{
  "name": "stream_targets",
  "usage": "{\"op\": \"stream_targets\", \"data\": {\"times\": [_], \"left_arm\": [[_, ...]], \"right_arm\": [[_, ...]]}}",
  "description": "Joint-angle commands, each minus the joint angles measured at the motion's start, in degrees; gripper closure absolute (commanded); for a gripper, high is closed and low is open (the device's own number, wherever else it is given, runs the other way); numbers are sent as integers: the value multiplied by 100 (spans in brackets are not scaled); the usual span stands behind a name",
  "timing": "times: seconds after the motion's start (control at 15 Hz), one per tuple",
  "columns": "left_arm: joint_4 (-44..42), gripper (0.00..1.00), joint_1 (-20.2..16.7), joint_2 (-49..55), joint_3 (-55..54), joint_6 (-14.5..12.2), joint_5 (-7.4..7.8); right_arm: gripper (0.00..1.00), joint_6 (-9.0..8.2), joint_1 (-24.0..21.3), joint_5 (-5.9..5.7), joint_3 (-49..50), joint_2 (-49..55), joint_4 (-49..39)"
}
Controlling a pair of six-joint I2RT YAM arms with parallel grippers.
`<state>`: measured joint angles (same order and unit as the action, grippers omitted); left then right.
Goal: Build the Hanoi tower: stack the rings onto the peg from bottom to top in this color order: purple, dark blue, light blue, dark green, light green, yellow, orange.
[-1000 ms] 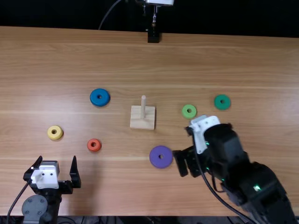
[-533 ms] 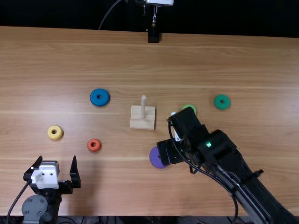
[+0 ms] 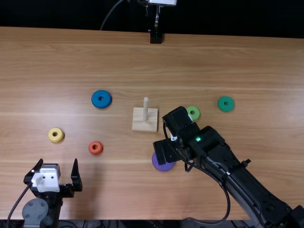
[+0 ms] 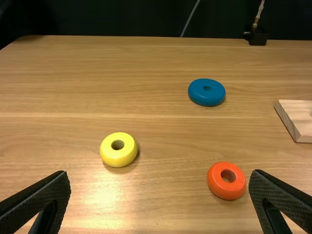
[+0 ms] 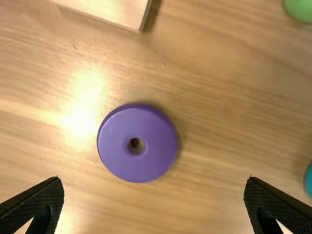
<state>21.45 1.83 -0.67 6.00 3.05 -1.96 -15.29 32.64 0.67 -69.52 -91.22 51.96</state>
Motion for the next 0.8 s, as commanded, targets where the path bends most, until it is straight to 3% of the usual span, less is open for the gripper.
{"op": "stream_targets", "data": {"times": [0.0,0.4,0.73], "left_arm": [[449,0,20,67,-600,-62,-5],[449,0,20,67,-600,-62,-5],[449,0,20,67,-600,-62,-5]], "right_arm": [[0,-85,102,18,166,-150,-1],[0,-95,480,7,439,-370,-128],[0,-106,497,-14,404,-722,-666]]}}
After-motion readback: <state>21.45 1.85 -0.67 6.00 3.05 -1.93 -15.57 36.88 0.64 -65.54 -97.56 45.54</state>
